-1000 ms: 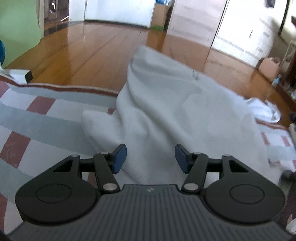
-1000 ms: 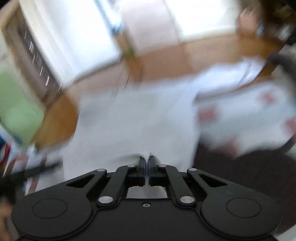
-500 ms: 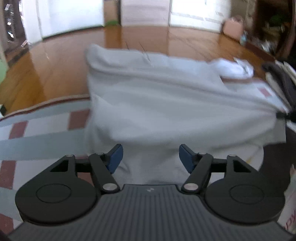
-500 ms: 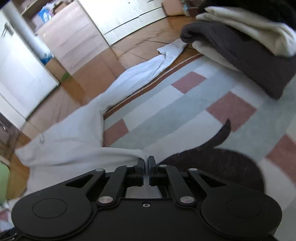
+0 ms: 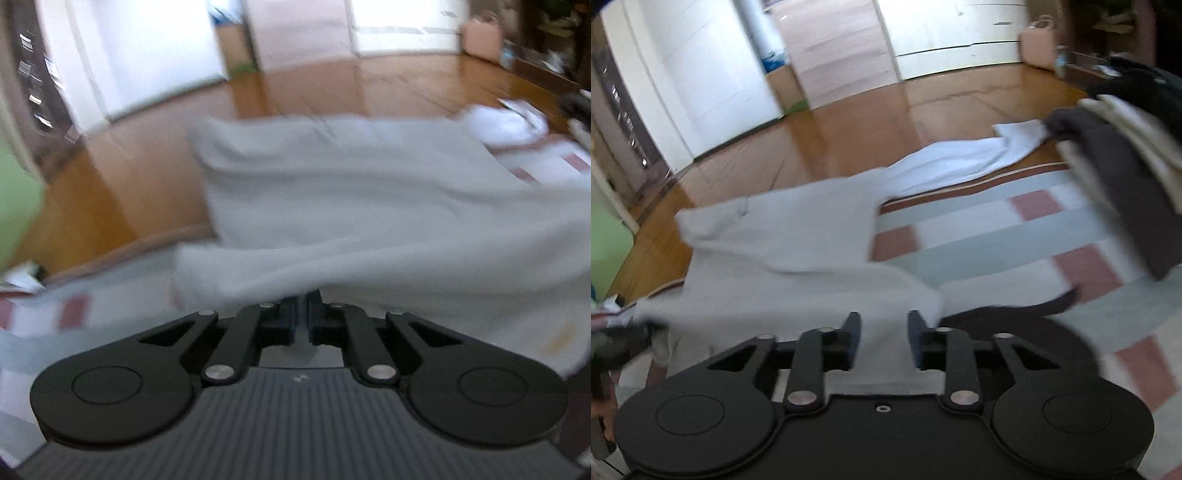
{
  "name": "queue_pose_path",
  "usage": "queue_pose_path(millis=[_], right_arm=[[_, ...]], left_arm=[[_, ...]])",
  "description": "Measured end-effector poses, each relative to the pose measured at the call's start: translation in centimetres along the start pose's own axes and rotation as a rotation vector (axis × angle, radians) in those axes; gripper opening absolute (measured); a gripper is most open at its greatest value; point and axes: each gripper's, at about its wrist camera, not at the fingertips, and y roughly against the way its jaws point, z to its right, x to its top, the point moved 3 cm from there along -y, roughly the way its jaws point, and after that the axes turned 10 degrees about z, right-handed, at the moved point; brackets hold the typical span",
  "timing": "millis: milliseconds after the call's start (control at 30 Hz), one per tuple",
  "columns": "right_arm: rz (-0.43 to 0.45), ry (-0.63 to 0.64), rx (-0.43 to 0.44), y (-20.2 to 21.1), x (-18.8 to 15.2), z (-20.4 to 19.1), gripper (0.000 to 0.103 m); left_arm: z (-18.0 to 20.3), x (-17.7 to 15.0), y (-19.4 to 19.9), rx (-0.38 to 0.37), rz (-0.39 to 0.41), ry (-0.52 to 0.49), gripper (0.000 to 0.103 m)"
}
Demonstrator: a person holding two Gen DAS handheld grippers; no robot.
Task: Fold clothes
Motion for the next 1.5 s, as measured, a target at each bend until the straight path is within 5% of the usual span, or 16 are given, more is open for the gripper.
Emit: queue_pose_path(millis=[167, 267, 433, 500, 533, 700, 800, 900, 1000, 1133, 1233, 1333, 1500], right_arm=[[-0.067, 0.274, 0.060, -2.6, -2.8, -7.2, 0.046], [-0.055, 0.475, 0.144, -2.2, -4.6, -9.8, 0.057], [-0.137, 0.543, 0.181, -3.6, -6.2, -10.4, 0.057], [-0.121, 0.529, 0.073, -4.8, -5.7, -9.3, 0.034], [-0.094, 0.522, -0.024, -5.1, -5.1, -8.4, 0.000], [0.110, 0.320, -0.253, -4.0, -0.5, -2.3, 0.000], [0.143, 0.164, -0.245, -2.7, 0.7, 1.1, 0.000], [0.125, 0.126, -0.114, -1.0, 1.2, 1.0, 0.008], [0.094, 0.218, -0.003, 0.8, 0.8, -1.6, 0.020], [0.003, 0.419, 0.178, -0.3, -1.8, -7.2, 0.029], [-0.100, 0.660, 0.212, -2.5, -5.4, -10.9, 0.060], [-0.104, 0.834, 0.126, -3.9, -7.2, -11.8, 0.061], [-0.119, 0.573, 0.126, -4.7, -4.5, -8.7, 0.059]], left_arm=[[-4.4, 0.2, 0.2, 0.040, 0.037, 0.235, 0.010], [-5.5, -0.9, -0.6, 0.072, -0.016, 0.261, 0.010], [-6.6, -0.5, -0.9, 0.040, 0.031, 0.366, 0.007], [-6.6, 0.1, -0.8, 0.063, 0.073, 0.340, 0.007], [-6.6, 0.2, -0.6, 0.080, 0.085, 0.323, 0.007], [-7.0, 0.3, -0.6, 0.079, 0.088, 0.334, 0.010], [-7.4, 0.3, -0.6, 0.024, 0.094, 0.387, 0.010], [-7.4, 0.7, -0.4, 0.005, 0.103, 0.337, 0.009], [-7.4, 0.7, -1.0, 0.094, 0.090, 0.225, 0.007], [-7.6, 1.1, -0.5, 0.070, 0.120, 0.255, 0.007], [-7.1, 1.2, -0.7, 0.083, 0.126, 0.218, 0.007], [-7.6, 1.2, -0.4, 0.047, 0.144, 0.269, 0.008], [-10.0, 0.9, -0.5, -0.127, 0.170, 0.509, 0.007]])
